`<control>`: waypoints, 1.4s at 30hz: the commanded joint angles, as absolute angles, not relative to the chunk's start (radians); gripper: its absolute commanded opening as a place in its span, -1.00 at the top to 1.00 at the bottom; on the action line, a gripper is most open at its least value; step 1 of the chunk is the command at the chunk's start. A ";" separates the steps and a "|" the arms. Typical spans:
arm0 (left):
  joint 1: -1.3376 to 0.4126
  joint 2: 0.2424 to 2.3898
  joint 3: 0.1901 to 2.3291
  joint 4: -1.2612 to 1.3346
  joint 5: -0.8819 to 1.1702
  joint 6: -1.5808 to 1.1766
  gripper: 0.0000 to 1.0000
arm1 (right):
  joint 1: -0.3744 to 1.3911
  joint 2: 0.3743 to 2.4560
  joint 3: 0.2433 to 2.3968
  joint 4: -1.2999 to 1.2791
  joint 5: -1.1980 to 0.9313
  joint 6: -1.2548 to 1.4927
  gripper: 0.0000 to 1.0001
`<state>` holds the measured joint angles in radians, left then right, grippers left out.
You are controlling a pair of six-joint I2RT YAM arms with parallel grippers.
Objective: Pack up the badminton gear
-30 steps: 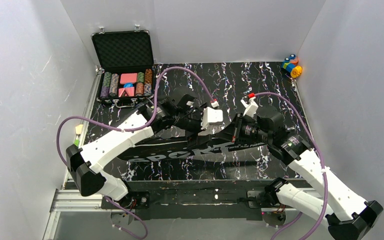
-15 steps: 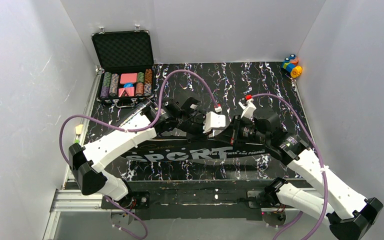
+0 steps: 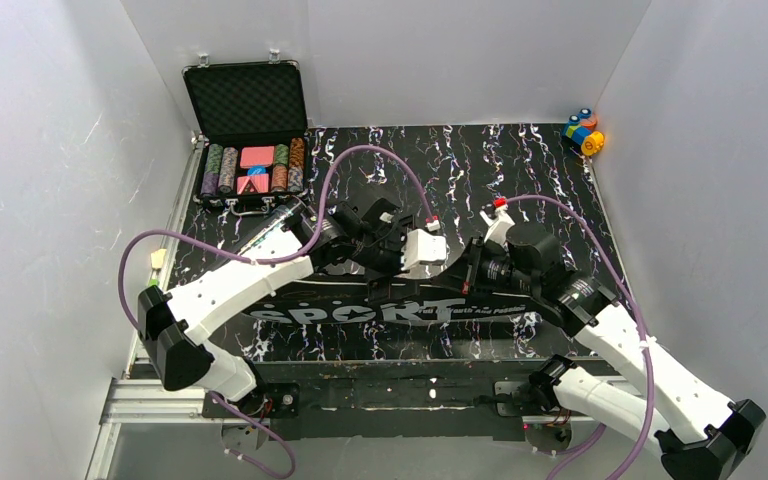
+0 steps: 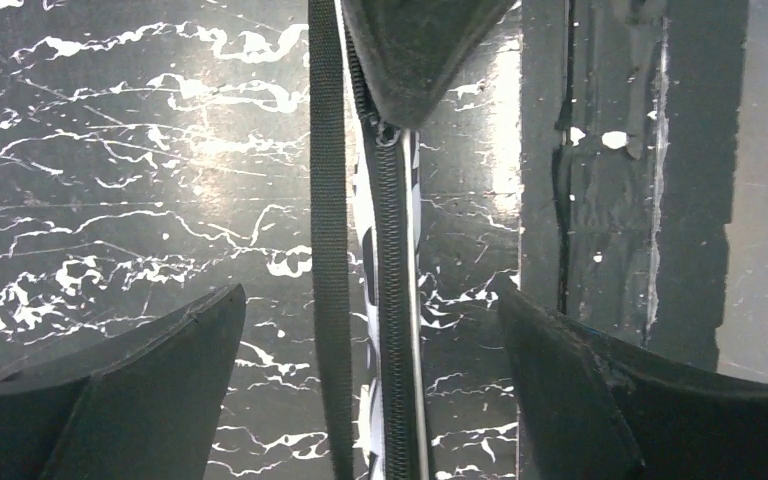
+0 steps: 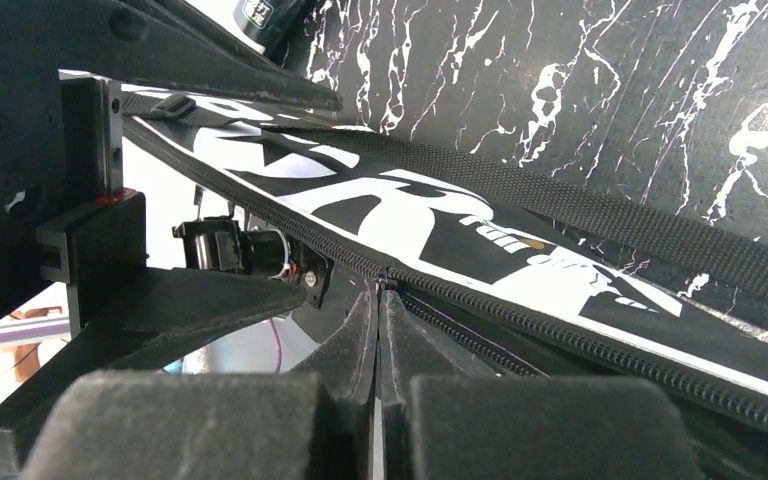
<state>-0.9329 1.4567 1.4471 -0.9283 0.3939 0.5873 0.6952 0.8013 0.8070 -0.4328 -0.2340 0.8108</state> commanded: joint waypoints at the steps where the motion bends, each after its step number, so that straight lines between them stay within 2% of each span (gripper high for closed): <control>1: -0.933 1.432 1.456 -0.885 0.308 0.590 -0.97 | 0.711 0.798 0.867 -0.357 -0.237 0.791 0.97; 6: -0.933 1.447 1.444 -0.847 0.301 0.636 -0.96 | 0.731 0.794 0.848 -0.348 -0.235 0.792 0.97; 12: -0.933 1.545 1.460 -1.002 0.429 0.703 -0.92 | 0.753 0.773 0.815 -0.332 -0.212 0.807 0.97; 13: -0.933 1.549 1.459 -1.010 0.443 0.701 -0.76 | 0.755 0.769 0.808 -0.329 -0.212 0.810 0.97; 14: -0.933 1.555 1.463 -1.009 0.454 0.686 -0.42 | 0.757 0.768 0.801 -0.325 -0.211 0.811 0.97; 16: -0.933 1.565 1.494 -1.018 0.422 0.665 0.92 | 0.759 0.768 0.800 -0.334 -0.200 0.810 0.97; 17: -0.933 1.564 1.505 -1.028 0.404 0.660 1.00 | 0.760 0.761 0.797 -0.347 -0.190 0.810 0.97; 22: -0.953 1.423 1.369 -1.012 0.205 0.650 1.00 | 0.759 0.590 0.691 -0.467 -0.111 0.869 0.97; 25: -0.953 1.391 1.337 -1.001 0.159 0.632 1.00 | 0.758 0.558 0.676 -0.518 -0.086 0.876 0.97; 37: -0.954 1.329 1.258 -0.985 0.127 0.605 1.00 | 0.747 0.492 0.727 -0.739 0.067 0.857 0.97; 38: -0.953 1.324 1.254 -0.981 0.125 0.600 1.00 | 0.746 0.493 0.732 -0.745 0.067 0.854 0.89; 40: -0.953 1.319 1.248 -0.973 0.114 0.598 1.00 | 0.746 0.491 0.744 -0.752 0.068 0.848 0.58; 42: -0.953 1.312 1.248 -0.966 0.107 0.593 1.00 | 0.746 0.488 0.765 -0.770 0.099 0.852 0.35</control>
